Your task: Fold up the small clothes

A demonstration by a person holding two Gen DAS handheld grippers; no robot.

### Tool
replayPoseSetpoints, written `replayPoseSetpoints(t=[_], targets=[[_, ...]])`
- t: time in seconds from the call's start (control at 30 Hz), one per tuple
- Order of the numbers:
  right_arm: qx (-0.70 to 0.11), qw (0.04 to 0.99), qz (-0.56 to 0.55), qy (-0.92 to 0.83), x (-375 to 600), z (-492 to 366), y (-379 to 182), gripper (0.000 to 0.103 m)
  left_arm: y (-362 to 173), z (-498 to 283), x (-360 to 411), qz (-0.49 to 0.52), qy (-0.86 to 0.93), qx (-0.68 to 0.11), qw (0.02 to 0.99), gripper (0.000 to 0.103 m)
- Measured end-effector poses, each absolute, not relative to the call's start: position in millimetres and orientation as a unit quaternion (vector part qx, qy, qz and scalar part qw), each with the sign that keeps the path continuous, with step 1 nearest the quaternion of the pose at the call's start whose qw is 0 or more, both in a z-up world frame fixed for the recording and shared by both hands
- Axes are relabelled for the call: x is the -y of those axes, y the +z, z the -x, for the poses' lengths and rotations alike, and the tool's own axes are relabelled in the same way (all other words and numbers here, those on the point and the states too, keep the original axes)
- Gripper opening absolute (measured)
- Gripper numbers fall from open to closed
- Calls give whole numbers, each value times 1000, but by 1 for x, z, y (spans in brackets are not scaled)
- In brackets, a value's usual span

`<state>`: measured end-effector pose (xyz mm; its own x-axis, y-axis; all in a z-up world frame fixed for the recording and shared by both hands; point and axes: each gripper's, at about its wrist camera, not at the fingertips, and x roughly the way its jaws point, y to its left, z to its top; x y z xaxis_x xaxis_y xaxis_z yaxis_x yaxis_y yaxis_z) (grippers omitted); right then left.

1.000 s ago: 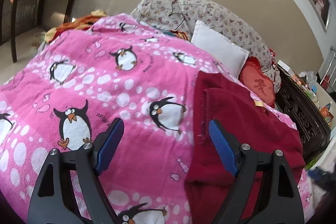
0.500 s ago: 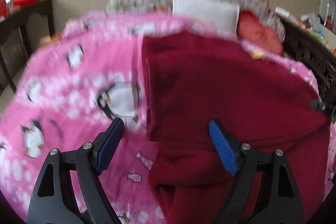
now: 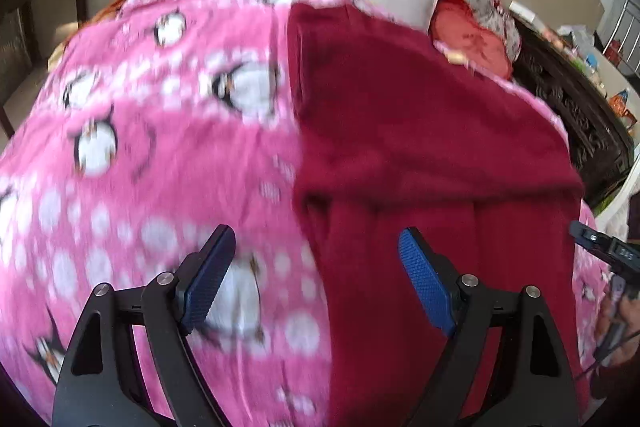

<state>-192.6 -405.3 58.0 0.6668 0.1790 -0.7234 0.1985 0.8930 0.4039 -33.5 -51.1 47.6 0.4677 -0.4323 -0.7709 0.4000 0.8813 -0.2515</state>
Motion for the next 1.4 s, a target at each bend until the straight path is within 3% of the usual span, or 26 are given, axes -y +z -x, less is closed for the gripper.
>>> replayPoseSetpoints(t=[0.03,0.2,0.37,0.4,0.47,0.5,0.87,1.4], targets=[[-412,887,-209,-10,399,192,58,12,44,38,53,9,-242,-457,856,84],[-395,898,-166,-102,414,205,65,11,32,58,68,-67,-212,-424,878,85],[-389,896,-207,-53,409,227,71,11,33,65,72,-87,-206,-425,877,85],[-383,897,-212,-53,407,236,75,15,33,66,69,-78,-209,-430,875,85],[-373,897,-234,-39,407,257,80,36,33,69,63,-64,-210,-433,874,85],[-371,896,-242,-36,407,261,82,52,32,73,61,-60,-210,-432,875,85],[-388,863,-324,16,386,281,46,54,27,79,60,-52,-212,-423,880,85],[-387,855,-344,22,384,270,50,54,27,77,56,-40,-224,-420,878,88]])
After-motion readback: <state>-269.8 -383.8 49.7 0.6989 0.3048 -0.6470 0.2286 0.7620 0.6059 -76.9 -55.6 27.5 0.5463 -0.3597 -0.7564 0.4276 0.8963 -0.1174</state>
